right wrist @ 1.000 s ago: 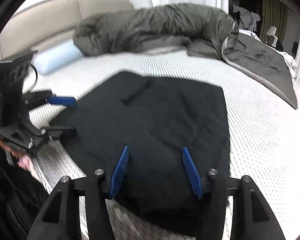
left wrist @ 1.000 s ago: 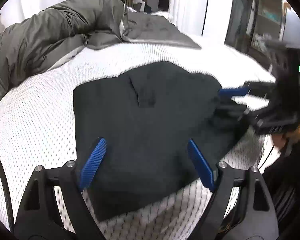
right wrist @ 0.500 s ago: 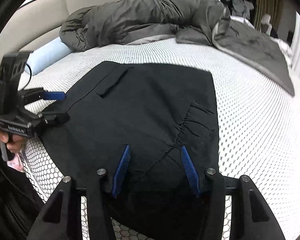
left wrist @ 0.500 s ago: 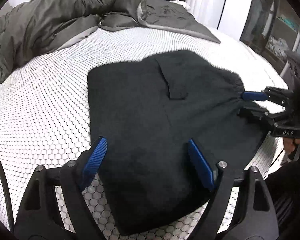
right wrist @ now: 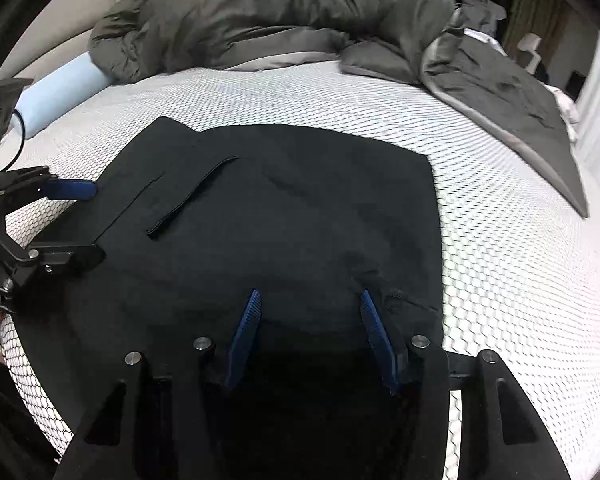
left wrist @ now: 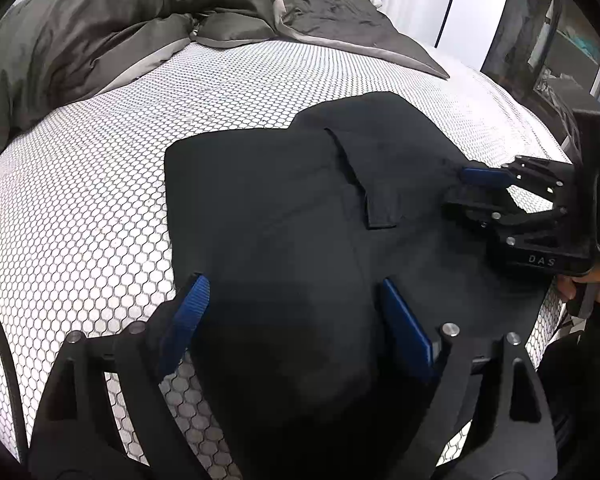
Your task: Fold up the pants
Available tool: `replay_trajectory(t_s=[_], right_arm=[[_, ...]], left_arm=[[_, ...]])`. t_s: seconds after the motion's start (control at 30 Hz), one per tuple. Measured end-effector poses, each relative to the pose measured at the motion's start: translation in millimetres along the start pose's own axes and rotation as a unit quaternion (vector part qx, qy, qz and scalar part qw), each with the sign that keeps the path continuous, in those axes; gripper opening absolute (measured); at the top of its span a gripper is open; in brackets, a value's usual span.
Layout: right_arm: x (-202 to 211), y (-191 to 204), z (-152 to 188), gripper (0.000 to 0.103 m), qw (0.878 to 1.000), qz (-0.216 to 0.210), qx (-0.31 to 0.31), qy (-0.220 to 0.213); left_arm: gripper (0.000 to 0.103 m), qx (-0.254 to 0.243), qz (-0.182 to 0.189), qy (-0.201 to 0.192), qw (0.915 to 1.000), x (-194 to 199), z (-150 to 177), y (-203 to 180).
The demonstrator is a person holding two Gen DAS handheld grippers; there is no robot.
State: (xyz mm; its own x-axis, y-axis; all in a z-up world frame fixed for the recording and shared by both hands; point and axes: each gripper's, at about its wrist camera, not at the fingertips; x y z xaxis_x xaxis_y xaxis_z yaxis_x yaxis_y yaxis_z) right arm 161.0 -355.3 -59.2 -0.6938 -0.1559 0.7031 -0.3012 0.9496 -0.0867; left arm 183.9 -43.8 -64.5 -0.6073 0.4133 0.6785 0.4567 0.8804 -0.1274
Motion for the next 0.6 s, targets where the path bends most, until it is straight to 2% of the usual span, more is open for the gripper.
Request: replay_trajectory(t_s=[0.1,0.2,0.27,0.33,0.4,0.5,0.57,0.6], right_arm=[[10,11,0,0.054,1.0,0.015,0.023,-0.009],[19,15,-13,0.055,0.998,-0.05,-0.015,-0.022],[15,19,-24,0.056,0.997,-0.069,-0.033,-0.021],[-7,21,-34,0.056,0.997,-0.05,-0.05,0.006],[-30,20,-33,0.057,0.997,-0.038,-0.056,0.045],[-28,21,-30,0.058,0.999,-0.022,-0.021,0.045],[-18,11,-24,0.058,0.999,-0.012,-0.009,0.037],[-13,2,-18,0.057,0.999,-0.025,-0.015,0.034]], left_arm=[[0.085,0.005,-0.012,-0.006,0.9999,10,-10,-2],[0.085,-0.025,-0.013,-0.026,0.9992,13,-29,-15],[0.085,-0.054,-0.04,-0.018,0.9976,-2,-45,-20],[0.078,-0.047,-0.075,0.011,0.996,-27,-52,-14],[0.078,0.0,-0.055,0.035,0.9979,-47,-51,3],[0.079,0.016,-0.035,0.024,0.999,-45,-48,14],[0.08,0.019,-0.042,0.015,0.9988,-40,-47,19],[0.082,0.015,-0.059,0.015,0.998,-39,-44,21]])
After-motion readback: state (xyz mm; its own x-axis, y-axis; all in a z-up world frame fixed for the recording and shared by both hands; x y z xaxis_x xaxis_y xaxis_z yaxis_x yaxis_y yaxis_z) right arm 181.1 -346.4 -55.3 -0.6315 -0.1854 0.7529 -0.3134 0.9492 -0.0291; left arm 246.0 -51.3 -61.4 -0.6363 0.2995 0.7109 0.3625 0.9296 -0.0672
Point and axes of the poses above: each gripper's, at about its wrist camera, not at the fingertips, and x roughly against the way its jaws point, y to its left, z to its underside, and after that the axes turned 8 degrees about -y, right-handed
